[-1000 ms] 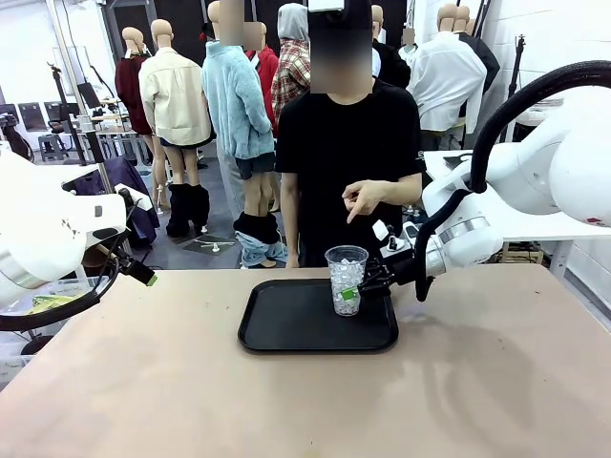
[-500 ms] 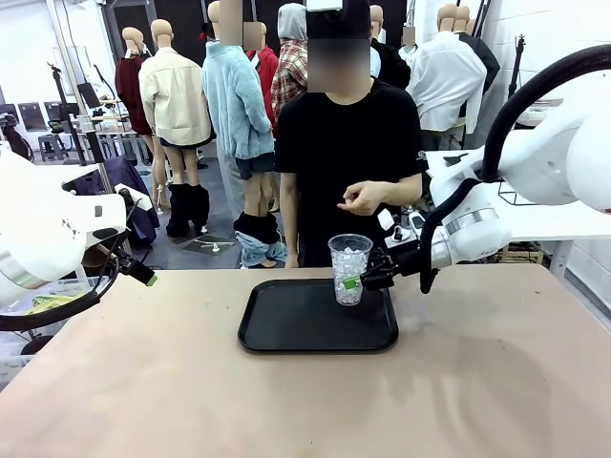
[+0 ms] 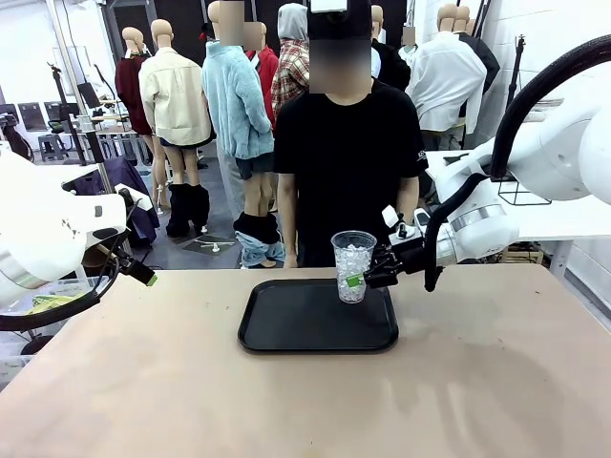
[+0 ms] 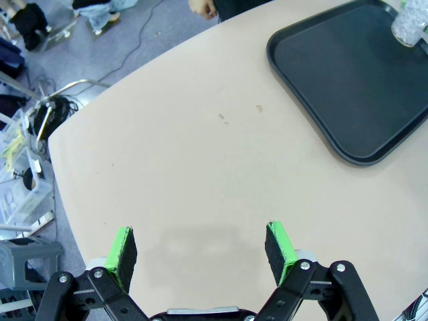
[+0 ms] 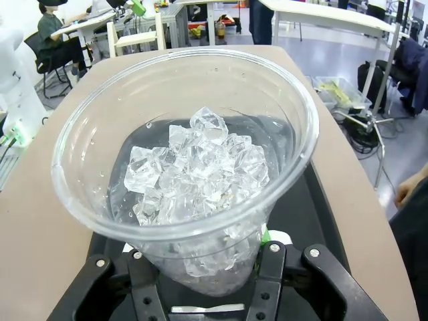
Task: Pour the drink into the iced cup.
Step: Open the gripper to release the iced cup you were holding.
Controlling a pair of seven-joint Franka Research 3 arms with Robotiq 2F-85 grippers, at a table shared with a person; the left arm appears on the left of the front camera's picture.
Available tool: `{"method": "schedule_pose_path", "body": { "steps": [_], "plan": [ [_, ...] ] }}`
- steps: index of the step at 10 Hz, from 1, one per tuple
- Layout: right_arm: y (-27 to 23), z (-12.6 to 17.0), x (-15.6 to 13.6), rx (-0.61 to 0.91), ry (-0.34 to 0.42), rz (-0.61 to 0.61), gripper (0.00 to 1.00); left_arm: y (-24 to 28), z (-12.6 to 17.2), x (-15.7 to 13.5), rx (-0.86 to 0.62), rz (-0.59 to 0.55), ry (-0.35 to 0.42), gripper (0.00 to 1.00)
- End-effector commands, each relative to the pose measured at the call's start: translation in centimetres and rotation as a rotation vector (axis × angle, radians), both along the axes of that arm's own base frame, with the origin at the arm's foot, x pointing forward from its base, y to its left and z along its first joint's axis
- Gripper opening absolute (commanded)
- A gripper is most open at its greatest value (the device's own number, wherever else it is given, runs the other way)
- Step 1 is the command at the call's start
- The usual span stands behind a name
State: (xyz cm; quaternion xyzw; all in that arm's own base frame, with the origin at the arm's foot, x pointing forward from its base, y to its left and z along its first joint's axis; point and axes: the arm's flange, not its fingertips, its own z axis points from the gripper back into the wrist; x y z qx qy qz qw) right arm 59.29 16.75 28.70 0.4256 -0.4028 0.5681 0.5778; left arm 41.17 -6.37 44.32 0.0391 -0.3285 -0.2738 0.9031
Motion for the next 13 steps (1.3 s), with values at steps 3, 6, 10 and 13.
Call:
{"method": "schedule_pose_path", "body": {
  "steps": [3, 6, 10, 13],
  "plan": [
    [-0.4, 1.0, 0.4, -0.007, 0.016, -0.011, 0.55, 0.1, 0.3, 0.0, 0.012, 0.004, 0.013, 1.0],
    [-1.9, 5.5, 2.2, -0.025, -0.02, -0.068, 0.55, 0.1, 0.3, 0.0, 0.012, 0.004, 0.013, 1.0],
    [-3.9, 9.6, 5.0, -0.012, -0.039, -0.12, 0.55, 0.1, 0.3, 0.0, 0.012, 0.004, 0.013, 1.0],
    [-4.5, 9.6, 5.4, 0.013, -0.026, -0.131, 0.55, 0.1, 0.3, 0.0, 0.012, 0.004, 0.013, 1.0]
  ]
}}
